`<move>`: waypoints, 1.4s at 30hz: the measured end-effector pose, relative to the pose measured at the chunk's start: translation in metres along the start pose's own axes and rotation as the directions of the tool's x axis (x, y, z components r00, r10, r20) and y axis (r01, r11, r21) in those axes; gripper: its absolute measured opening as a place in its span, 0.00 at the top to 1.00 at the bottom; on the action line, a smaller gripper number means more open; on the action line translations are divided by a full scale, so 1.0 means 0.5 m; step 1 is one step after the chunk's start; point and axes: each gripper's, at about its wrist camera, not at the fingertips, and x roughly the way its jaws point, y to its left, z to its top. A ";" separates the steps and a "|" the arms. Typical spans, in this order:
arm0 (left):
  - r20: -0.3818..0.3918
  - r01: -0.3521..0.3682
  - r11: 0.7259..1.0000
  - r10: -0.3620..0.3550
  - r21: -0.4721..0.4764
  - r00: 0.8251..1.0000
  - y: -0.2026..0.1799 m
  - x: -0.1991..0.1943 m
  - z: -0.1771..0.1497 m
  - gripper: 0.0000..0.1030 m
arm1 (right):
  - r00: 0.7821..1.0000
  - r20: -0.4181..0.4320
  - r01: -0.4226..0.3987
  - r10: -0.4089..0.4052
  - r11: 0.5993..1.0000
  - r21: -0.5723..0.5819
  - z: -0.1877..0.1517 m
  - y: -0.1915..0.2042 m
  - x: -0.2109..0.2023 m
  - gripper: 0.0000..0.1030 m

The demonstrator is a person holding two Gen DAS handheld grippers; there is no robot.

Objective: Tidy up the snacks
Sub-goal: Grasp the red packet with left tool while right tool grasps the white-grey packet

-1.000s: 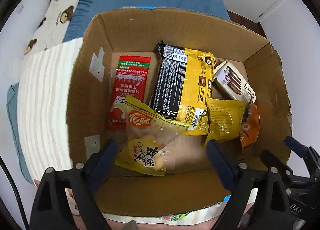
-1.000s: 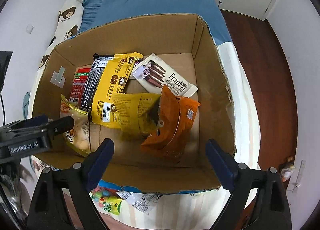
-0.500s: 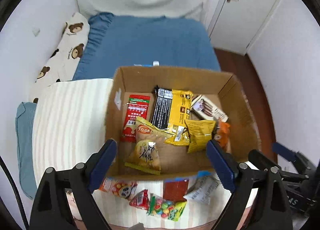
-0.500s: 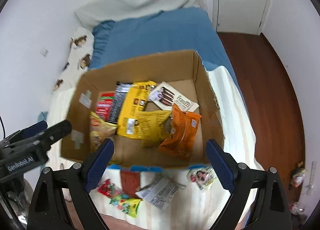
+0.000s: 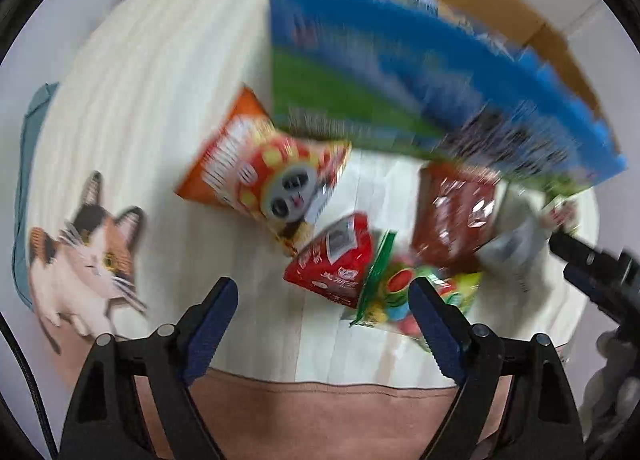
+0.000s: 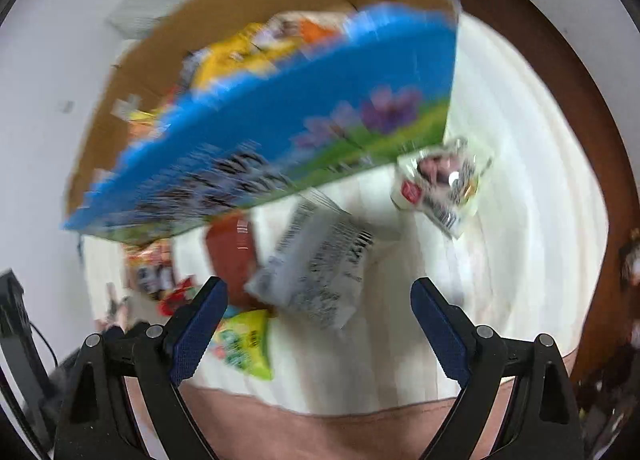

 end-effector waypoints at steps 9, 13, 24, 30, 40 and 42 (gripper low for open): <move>-0.007 0.010 0.999 -0.010 0.035 1.000 -0.018 0.082 0.040 0.60 | 0.999 -0.026 0.040 -0.039 0.998 0.043 0.009 0.023 0.086 0.32; 0.019 0.002 0.998 -0.003 0.061 1.000 -0.008 0.071 0.048 0.64 | 0.999 -0.014 0.052 -0.052 0.997 -0.062 -0.020 0.031 0.077 0.42; -0.082 0.013 0.997 -0.007 0.082 0.997 0.054 0.080 -0.085 0.64 | 0.976 -0.121 0.136 -0.180 0.941 -0.310 -0.217 -0.026 0.073 0.43; -0.087 -0.016 0.996 0.024 0.093 0.996 0.044 0.119 -0.094 0.58 | 0.975 -0.108 0.156 -0.195 0.943 -0.294 -0.243 -0.041 0.085 0.43; -0.073 -0.054 0.994 0.061 0.096 0.995 0.005 0.167 -0.078 0.56 | 0.978 -0.095 0.155 -0.183 0.956 -0.251 -0.221 -0.062 0.102 0.41; -0.057 -0.049 0.995 0.054 0.082 0.997 0.033 0.155 -0.102 0.57 | 0.978 -0.089 0.160 -0.188 0.954 -0.253 -0.224 -0.060 0.100 0.41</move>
